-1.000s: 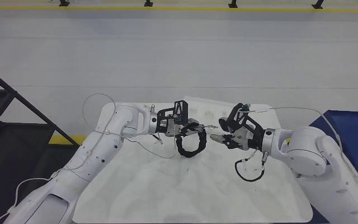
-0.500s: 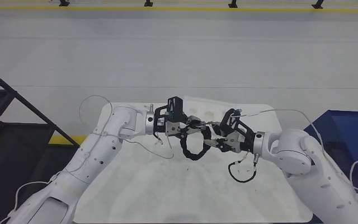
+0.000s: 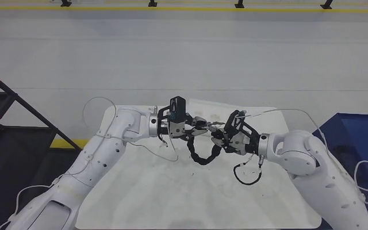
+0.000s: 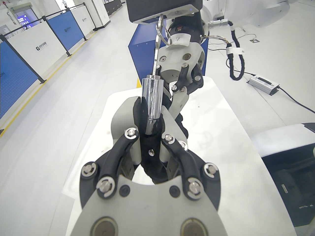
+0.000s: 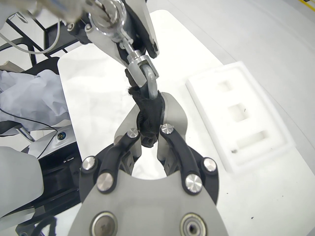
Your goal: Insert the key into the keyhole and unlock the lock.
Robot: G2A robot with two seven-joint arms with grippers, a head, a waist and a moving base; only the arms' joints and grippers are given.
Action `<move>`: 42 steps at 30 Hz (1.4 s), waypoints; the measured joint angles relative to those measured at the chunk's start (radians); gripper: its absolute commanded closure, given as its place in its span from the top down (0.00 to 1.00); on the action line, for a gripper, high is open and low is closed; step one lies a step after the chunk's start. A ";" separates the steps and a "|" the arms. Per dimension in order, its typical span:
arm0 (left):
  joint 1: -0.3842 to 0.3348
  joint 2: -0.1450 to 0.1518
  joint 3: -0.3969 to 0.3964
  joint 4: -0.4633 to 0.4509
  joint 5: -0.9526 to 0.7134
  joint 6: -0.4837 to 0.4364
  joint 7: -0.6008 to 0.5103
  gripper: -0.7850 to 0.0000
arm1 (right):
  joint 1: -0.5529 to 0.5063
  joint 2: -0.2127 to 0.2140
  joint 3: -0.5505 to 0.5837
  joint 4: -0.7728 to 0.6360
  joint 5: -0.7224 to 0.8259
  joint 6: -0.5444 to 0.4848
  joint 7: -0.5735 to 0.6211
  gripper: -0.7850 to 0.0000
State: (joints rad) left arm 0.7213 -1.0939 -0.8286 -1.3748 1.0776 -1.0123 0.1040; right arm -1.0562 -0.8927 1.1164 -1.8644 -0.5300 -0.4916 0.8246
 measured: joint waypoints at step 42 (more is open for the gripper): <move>-0.079 -0.040 0.229 0.320 0.372 0.000 0.104 1.00 | 0.108 0.000 -0.083 0.050 -0.023 -0.026 0.325 1.00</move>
State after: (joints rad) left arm 0.6419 -1.1342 -0.6001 -1.0553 1.4498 -1.0123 0.2079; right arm -0.9480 -0.8931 1.0333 -1.8146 -0.5533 -0.5176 1.1499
